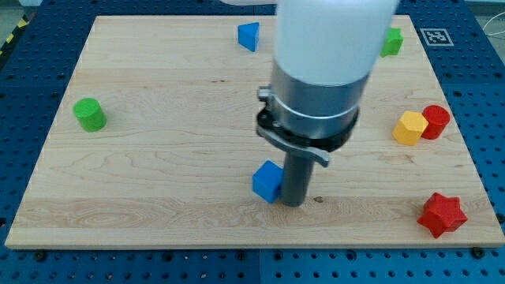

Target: Push the blue cube towards the bottom left

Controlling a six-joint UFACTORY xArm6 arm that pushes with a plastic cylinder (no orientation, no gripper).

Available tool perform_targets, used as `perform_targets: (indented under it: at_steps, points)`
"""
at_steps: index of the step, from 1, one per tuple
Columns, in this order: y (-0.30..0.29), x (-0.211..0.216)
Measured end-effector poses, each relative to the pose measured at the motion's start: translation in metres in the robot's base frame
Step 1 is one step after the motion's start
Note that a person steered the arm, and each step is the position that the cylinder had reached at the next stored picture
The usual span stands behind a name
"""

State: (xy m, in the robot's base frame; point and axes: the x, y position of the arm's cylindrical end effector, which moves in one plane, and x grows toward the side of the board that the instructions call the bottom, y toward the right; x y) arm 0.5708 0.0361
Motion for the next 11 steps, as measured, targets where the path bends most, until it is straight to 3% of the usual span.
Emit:
perform_targets:
  at_steps: [1, 4, 6, 11]
  points:
    - [-0.012, 0.0]
    - [0.031, -0.002]
    - [0.002, -0.025]
    - [-0.117, -0.02]
